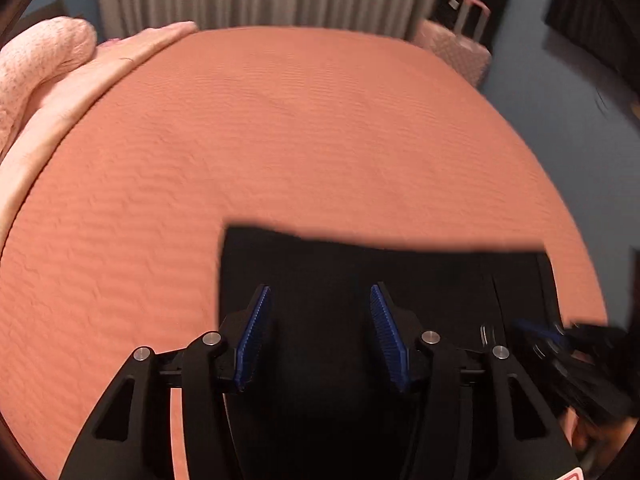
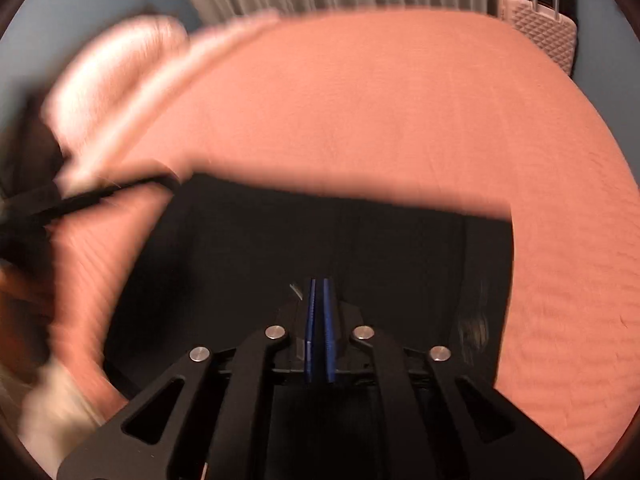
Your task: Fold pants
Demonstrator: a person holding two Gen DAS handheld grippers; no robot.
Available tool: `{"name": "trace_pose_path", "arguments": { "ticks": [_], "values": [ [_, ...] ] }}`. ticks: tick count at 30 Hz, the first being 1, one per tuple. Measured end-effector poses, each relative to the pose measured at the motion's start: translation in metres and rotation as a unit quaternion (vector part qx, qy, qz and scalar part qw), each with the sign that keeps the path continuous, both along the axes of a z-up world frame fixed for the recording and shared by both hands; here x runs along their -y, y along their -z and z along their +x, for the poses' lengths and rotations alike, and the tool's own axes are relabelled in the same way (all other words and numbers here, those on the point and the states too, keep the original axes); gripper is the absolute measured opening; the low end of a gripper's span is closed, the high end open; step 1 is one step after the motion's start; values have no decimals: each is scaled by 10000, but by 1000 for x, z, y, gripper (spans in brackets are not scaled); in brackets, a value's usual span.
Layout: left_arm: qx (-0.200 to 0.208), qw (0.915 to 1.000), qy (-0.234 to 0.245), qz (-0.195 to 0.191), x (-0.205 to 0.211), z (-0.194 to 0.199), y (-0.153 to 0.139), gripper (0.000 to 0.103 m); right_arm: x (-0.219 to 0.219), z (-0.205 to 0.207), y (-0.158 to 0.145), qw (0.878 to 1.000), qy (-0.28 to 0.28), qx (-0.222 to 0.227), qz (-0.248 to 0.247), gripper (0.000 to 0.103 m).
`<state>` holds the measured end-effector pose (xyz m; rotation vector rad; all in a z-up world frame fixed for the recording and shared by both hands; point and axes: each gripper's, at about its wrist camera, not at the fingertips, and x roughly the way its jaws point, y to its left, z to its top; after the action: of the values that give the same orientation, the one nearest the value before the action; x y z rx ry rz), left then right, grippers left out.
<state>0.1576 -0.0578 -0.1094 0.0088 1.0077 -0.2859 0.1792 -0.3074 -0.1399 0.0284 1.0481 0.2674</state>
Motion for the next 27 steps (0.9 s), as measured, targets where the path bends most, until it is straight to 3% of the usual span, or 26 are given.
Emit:
{"name": "trace_pose_path", "arguments": {
  "ticks": [1,2,3,4,5,7,8,10,11,13,14,15,16,17,18,19,21,22,24,26,27],
  "values": [
    [-247,9995,127,140,9,-13,20,51,11,-7,1,9986,273,53,456,0],
    [-417,9985,137,332,10,-26,39,51,21,-15,-5,9958,528,-1,744,7],
    [-274,9985,122,451,7,-36,43,50,23,-27,-18,9925,641,40,1040,7],
    [-74,9973,19,724,3,-51,38,46,17,-43,-33,9918,412,330,1168,5],
    [-127,9978,-18,657,0,-59,33,46,-1,-47,-39,9938,235,422,1004,4],
    [-269,9995,-36,153,-6,-75,25,52,-1,-60,-13,9999,79,-33,58,0],
    [-300,9992,11,273,-4,-78,27,52,14,-73,-5,9999,118,-69,41,0],
    [-157,9959,204,873,-3,-85,45,55,24,-85,-16,9984,482,-47,286,0],
    [-89,9955,157,927,-10,-85,47,55,28,-96,-25,9968,652,34,465,6],
    [-95,9950,-167,984,-8,-87,37,53,12,-104,-30,9976,308,180,596,3],
    [32,9950,-213,979,-12,-90,31,53,11,-105,-24,9990,122,132,412,1],
    [100,9935,-220,1112,-9,-96,31,53,11,-102,-10,10000,86,-22,24,0],
    [12,9883,-269,1500,-19,-91,44,55,25,-105,5,9996,140,-136,186,0],
    [-125,9888,-297,1456,-32,-92,54,60,38,-105,4,9973,373,-240,592,0],
    [-207,9922,-427,1149,-47,-90,54,59,46,-107,0,9940,612,-368,823,0],
    [-211,9919,-712,1035,-59,-87,45,51,49,-107,-9,9933,761,-304,812,6],
    [108,9921,-809,953,-61,-82,25,54,35,-104,-38,9959,561,133,704,6],
    [252,9935,-764,809,-56,-75,16,56,23,-91,-48,9947,422,211,918,5],
    [136,9966,-619,531,-45,-61,21,64,16,-76,-47,9915,201,257,1257,4],
    [-249,9945,-382,947,-25,-57,59,64,13,-60,-16,9973,86,-15,727,0],
    [-244,9940,-301,1026,-30,-54,75,72,15,-56,3,9987,141,-234,441,0]
  ]
}}
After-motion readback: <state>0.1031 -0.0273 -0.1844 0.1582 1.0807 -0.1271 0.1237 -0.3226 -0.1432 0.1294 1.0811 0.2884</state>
